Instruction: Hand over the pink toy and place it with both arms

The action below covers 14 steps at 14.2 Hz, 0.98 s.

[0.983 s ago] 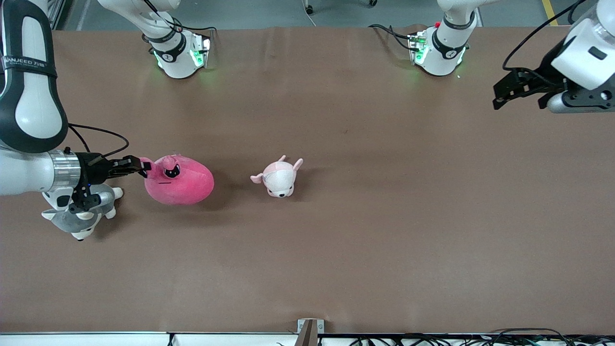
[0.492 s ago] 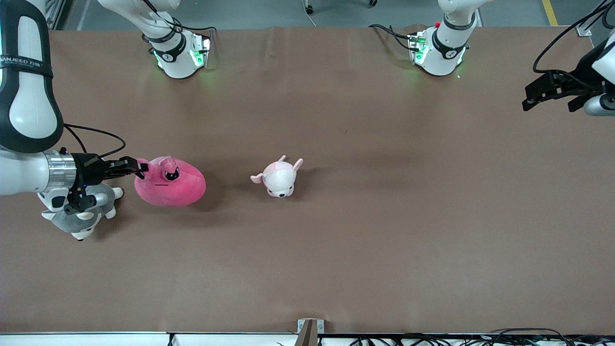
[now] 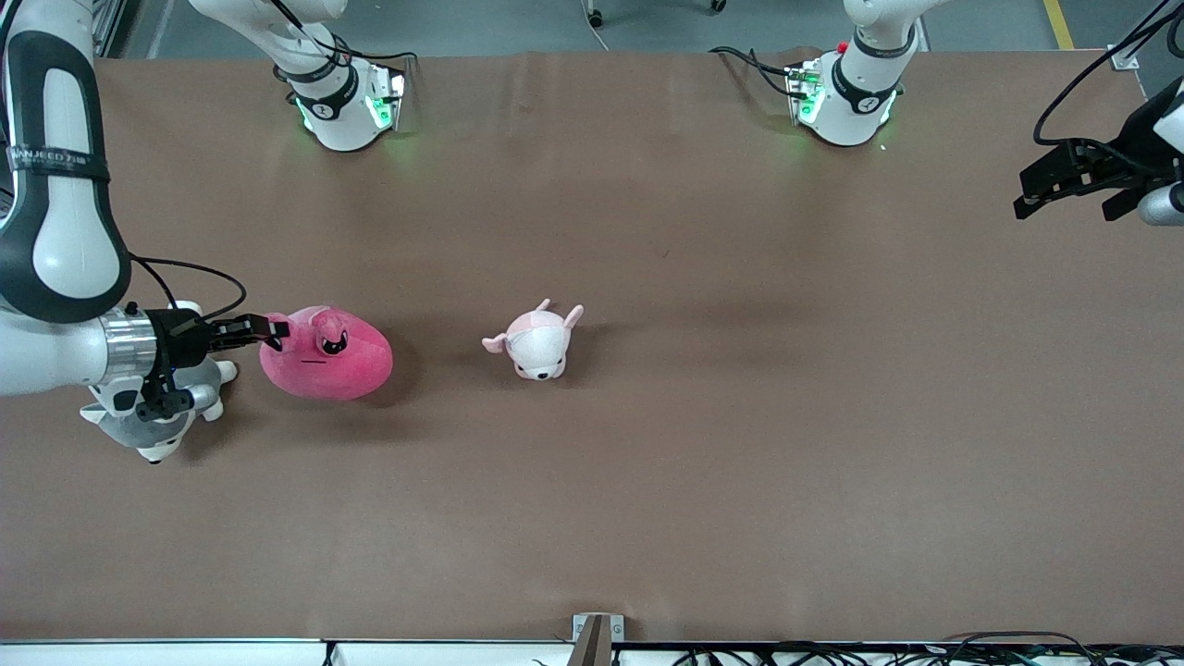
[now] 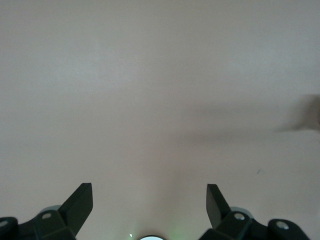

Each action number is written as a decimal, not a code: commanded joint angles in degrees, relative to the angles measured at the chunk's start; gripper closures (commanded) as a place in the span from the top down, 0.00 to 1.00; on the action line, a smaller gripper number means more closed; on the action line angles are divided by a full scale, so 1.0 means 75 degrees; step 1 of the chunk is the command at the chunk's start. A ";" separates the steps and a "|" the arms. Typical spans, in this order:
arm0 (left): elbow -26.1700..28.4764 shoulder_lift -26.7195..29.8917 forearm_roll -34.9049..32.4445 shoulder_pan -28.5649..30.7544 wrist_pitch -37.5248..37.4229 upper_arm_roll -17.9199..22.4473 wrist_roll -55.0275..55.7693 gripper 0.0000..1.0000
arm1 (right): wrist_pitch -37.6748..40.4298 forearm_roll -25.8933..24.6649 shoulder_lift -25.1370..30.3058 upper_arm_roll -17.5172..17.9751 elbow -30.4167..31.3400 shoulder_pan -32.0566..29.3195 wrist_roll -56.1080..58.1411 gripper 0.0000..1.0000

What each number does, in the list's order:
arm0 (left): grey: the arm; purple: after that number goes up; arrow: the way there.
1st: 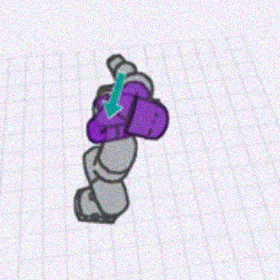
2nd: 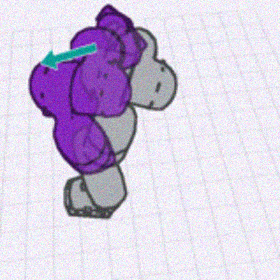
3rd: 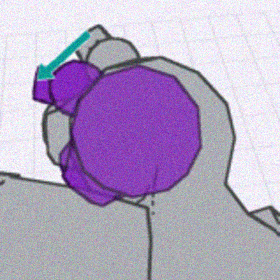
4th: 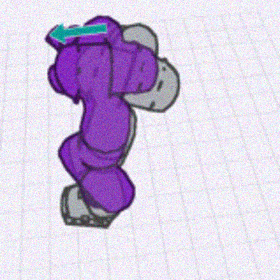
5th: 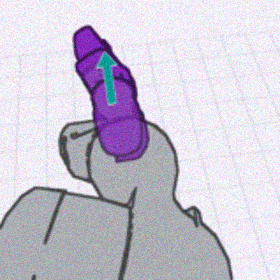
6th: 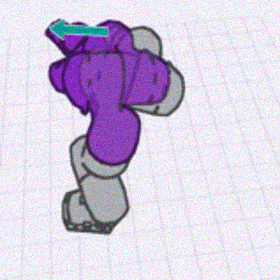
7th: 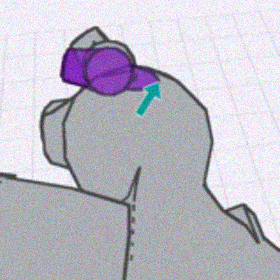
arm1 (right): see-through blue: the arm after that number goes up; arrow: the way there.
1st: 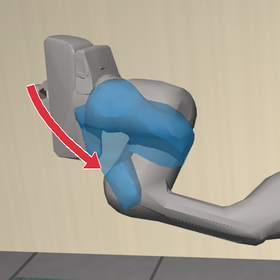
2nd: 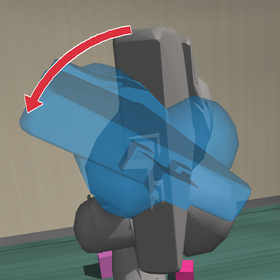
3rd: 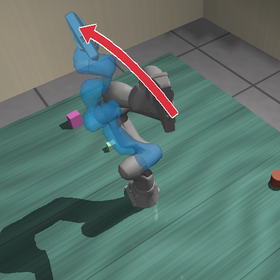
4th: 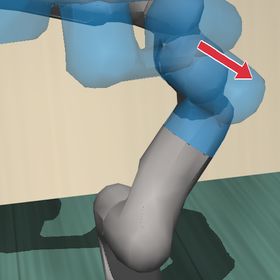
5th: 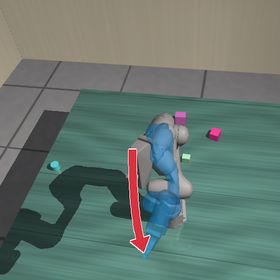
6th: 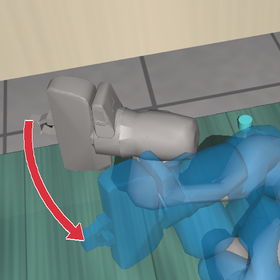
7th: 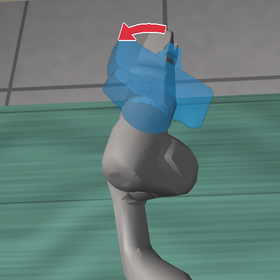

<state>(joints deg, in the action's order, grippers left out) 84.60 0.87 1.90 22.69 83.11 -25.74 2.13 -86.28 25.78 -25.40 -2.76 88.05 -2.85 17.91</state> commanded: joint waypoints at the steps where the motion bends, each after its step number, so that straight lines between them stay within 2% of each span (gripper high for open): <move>1: -0.0065 -0.0081 -0.0019 0.0116 0.0133 0.0010 0.0021 1.00 | 0.0055 0.0114 -0.0245 0.0133 -0.0161 -0.0148 0.0084 0.01; 3: -0.0077 -0.0151 -0.0008 0.0139 0.0204 0.0021 0.0044 1.00 | 0.0055 0.0160 -0.0432 0.0145 -0.0232 -0.0159 0.0131 0.01; 6: -0.0077 -0.0339 0.0016 0.0420 0.0345 0.0010 -0.0014 1.00 | 0.0066 0.0593 -0.0526 0.0145 -0.0232 -0.0160 0.0283 0.01; 12: -0.0088 -0.0269 0.0004 0.0280 0.0333 0.0021 0.0033 1.00 | 0.0055 0.0595 -0.0737 0.0145 -0.0232 -0.0171 0.0482 0.01; 13: -0.0077 -0.0257 -0.0008 0.0059 0.0333 0.0161 0.0056 1.00 | 0.0055 0.0606 -0.0784 0.0145 -0.0232 -0.0171 0.0506 0.01; 14: -0.0088 -0.0245 -0.0008 -0.0395 0.0333 0.0603 0.0056 1.00 | 0.0055 0.0641 -0.0796 0.0145 -0.0232 -0.0171 0.0506 0.01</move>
<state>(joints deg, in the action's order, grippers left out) 84.17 -1.72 1.91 23.91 85.64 -24.87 2.23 -86.50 29.11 -30.58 -2.44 87.43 -3.10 20.81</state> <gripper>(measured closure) 0.000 0.907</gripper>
